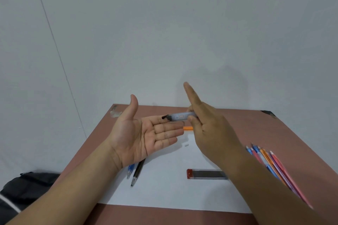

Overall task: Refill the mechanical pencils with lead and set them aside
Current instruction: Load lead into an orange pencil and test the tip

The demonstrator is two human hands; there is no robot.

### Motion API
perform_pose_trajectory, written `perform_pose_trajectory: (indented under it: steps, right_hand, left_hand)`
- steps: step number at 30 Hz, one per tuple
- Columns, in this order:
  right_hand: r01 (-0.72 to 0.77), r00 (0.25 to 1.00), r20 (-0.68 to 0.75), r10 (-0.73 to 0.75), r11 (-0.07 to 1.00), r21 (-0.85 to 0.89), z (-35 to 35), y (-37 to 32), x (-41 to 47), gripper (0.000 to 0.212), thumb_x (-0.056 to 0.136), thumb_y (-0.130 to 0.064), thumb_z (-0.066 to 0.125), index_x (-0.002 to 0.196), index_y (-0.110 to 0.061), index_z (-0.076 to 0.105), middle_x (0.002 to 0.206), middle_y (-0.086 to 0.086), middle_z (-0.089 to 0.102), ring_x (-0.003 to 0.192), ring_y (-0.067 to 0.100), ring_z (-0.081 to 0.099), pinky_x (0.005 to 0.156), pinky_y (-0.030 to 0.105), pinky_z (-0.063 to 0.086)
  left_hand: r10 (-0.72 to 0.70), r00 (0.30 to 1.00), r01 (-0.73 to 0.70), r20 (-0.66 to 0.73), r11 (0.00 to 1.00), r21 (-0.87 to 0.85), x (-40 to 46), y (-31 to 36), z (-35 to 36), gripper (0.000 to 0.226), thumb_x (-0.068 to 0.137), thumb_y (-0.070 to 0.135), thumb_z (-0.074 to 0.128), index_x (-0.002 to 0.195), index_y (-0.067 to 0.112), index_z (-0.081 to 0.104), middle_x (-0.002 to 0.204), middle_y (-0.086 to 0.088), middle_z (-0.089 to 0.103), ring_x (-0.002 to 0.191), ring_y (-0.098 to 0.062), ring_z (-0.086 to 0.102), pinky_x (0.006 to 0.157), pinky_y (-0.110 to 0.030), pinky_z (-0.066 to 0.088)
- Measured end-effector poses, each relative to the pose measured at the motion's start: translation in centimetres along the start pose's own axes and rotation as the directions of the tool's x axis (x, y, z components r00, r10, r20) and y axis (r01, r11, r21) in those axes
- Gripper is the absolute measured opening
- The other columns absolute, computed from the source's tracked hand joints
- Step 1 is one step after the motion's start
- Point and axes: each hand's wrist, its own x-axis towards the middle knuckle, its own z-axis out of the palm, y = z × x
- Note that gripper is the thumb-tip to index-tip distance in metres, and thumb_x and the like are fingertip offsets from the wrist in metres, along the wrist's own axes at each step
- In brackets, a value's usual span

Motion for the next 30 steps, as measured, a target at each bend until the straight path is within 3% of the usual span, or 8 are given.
perform_pose_trajectory:
  steps: [4, 8, 12, 16, 20, 25, 28, 30]
  right_hand:
    - [0.086, 0.996, 0.012, -0.086, 0.994, -0.066, 0.19, 0.63, -0.05, 0.067, 0.090, 0.009, 0.052, 0.141, -0.035, 0.059, 0.102, -0.007, 0.059, 0.093, 0.017, 0.057, 0.076, 0.034, 0.055]
    - [0.004, 1.000, -0.008, -0.004, 1.000, -0.022, 0.09, 0.07, 0.13, 0.085, 0.099, -0.001, 0.048, 0.153, -0.059, 0.017, 0.095, -0.012, 0.053, 0.086, 0.010, 0.052, 0.072, 0.023, 0.049]
    - [0.086, 0.996, -0.017, -0.087, 0.995, -0.057, 0.14, 0.67, -0.05, 0.065, 0.090, 0.006, 0.048, 0.140, -0.034, 0.060, 0.102, -0.008, 0.059, 0.093, 0.015, 0.057, 0.076, 0.032, 0.055]
    - [0.006, 1.000, -0.012, -0.007, 1.000, -0.030, 0.09, -0.04, 0.08, 0.089, 0.101, -0.003, 0.049, 0.152, -0.063, 0.008, 0.093, -0.013, 0.052, 0.084, 0.010, 0.052, 0.071, 0.025, 0.051]
    - [0.083, 0.996, -0.021, -0.085, 0.995, -0.054, 0.07, 0.67, -0.02, 0.066, 0.093, 0.004, 0.049, 0.143, -0.038, 0.056, 0.101, -0.008, 0.059, 0.091, 0.013, 0.056, 0.076, 0.036, 0.056]
    - [0.009, 1.000, -0.017, -0.009, 1.000, -0.011, 0.06, -0.02, 0.05, 0.087, 0.101, -0.004, 0.048, 0.151, -0.064, 0.009, 0.094, -0.010, 0.054, 0.084, 0.012, 0.053, 0.071, 0.025, 0.050]
    - [0.075, 0.997, -0.024, -0.076, 0.996, -0.052, -0.02, 0.38, -0.02, 0.064, 0.095, 0.000, 0.046, 0.145, -0.039, 0.052, 0.100, -0.008, 0.059, 0.091, 0.015, 0.058, 0.074, 0.027, 0.054]
    - [0.082, 0.996, -0.014, -0.083, 0.995, -0.061, 0.07, 0.36, -0.04, 0.065, 0.096, 0.001, 0.048, 0.147, -0.040, 0.050, 0.099, -0.009, 0.058, 0.088, 0.013, 0.056, 0.074, 0.028, 0.054]
  left_hand:
    - [-0.001, 1.000, 0.001, 0.007, 1.000, 0.019, 0.01, 0.00, -0.03, 0.121, 0.076, 0.091, 0.038, 0.141, -0.012, 0.047, 0.144, -0.035, 0.047, 0.136, -0.046, 0.047, 0.113, -0.053, 0.037]
    - [-0.001, 1.000, 0.001, -0.002, 1.000, 0.010, 0.05, 0.01, -0.07, 0.123, 0.077, 0.091, 0.037, 0.145, -0.011, 0.038, 0.145, -0.036, 0.046, 0.137, -0.047, 0.046, 0.113, -0.054, 0.037]
    - [0.003, 1.000, -0.003, -0.008, 1.000, 0.022, 0.06, -0.01, 0.04, 0.122, 0.076, 0.092, 0.036, 0.142, -0.011, 0.045, 0.143, -0.036, 0.048, 0.135, -0.047, 0.048, 0.112, -0.054, 0.038]
    - [0.000, 1.000, 0.000, -0.016, 1.000, 0.023, 0.06, -0.03, 0.06, 0.122, 0.077, 0.091, 0.036, 0.143, -0.011, 0.041, 0.143, -0.035, 0.048, 0.135, -0.047, 0.048, 0.113, -0.054, 0.036]
    - [-0.001, 1.000, 0.001, -0.001, 1.000, 0.022, 0.04, -0.02, -0.01, 0.122, 0.076, 0.091, 0.037, 0.141, -0.011, 0.047, 0.144, -0.035, 0.047, 0.135, -0.047, 0.048, 0.113, -0.054, 0.037]
    - [0.002, 1.000, -0.001, -0.012, 1.000, 0.021, 0.06, -0.03, 0.01, 0.122, 0.077, 0.091, 0.037, 0.144, -0.011, 0.039, 0.144, -0.036, 0.047, 0.136, -0.047, 0.047, 0.113, -0.054, 0.037]
    - [0.004, 1.000, -0.004, -0.010, 1.000, 0.025, 0.01, -0.03, 0.02, 0.122, 0.076, 0.091, 0.038, 0.143, -0.011, 0.042, 0.144, -0.036, 0.047, 0.136, -0.047, 0.047, 0.113, -0.054, 0.037]
    - [0.007, 1.000, -0.006, -0.015, 1.000, 0.031, 0.00, -0.04, 0.00, 0.122, 0.076, 0.091, 0.037, 0.143, -0.011, 0.042, 0.143, -0.036, 0.047, 0.135, -0.047, 0.048, 0.113, -0.054, 0.037]
